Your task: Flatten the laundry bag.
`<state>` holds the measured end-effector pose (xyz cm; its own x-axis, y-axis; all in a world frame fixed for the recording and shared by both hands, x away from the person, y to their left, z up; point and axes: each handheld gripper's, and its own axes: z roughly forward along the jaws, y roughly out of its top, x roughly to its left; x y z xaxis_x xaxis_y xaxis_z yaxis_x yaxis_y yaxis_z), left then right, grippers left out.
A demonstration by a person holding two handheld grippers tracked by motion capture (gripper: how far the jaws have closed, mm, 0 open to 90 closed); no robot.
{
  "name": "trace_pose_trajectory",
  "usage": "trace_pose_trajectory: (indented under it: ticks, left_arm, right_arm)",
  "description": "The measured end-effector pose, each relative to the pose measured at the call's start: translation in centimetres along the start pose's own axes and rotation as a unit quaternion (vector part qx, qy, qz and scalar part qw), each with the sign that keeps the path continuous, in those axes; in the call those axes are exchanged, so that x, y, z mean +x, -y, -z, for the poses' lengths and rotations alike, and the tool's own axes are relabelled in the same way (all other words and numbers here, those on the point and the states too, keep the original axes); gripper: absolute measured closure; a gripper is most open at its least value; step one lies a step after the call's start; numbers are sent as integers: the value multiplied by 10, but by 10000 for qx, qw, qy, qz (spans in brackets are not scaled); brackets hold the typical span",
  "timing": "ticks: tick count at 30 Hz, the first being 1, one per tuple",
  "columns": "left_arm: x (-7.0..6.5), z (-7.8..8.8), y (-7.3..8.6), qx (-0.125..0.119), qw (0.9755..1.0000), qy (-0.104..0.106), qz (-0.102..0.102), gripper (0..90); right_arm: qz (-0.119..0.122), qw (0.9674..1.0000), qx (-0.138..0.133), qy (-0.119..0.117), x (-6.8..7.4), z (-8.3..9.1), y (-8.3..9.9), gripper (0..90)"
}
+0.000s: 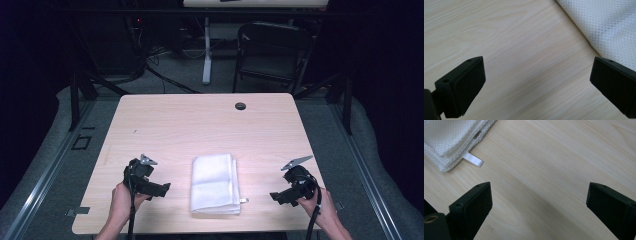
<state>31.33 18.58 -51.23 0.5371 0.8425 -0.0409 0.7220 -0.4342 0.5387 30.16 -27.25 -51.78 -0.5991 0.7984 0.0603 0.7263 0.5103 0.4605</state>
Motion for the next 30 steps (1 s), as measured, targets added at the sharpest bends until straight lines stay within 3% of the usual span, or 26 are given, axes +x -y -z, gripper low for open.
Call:
trace_pose_trajectory:
  ticks: [8,11,15,16,17,18,19,23,30]
  left_arm:
    - [-24,-5,-7,7,9994,222,-260,1]
    - [-30,-8,-10,36,9990,296,-335,1]
    - [-42,-12,-14,87,9977,406,-538,4]
    - [-47,-14,-16,90,9971,515,-562,3]
    - [-49,-15,-17,91,9968,479,-635,4]
    - [-49,-15,-17,91,9968,479,-635,6]
    - [-54,-16,-18,78,9961,567,-672,7]
    - [-65,-19,-20,45,9949,589,-813,10]
    - [-90,-26,-23,73,9899,757,-1199,16]
  right_arm:
    - [-30,9999,-56,-94,7,-1,-2,67]
    - [23,10000,21,-10,6,-1,-3,69]
    - [-234,9993,-272,-121,7,-6,-1,74]
    - [-236,9994,-248,-111,7,-5,-1,76]
    - [-32,10000,-3,-75,4,-3,-2,77]
    - [-69,9999,-18,-111,4,-3,-2,78]
    - [-81,9998,-27,-158,4,-4,-2,79]
    - [-87,9998,-44,-186,4,-4,-3,83]
    - [-25,9998,29,-169,5,-2,-3,92]
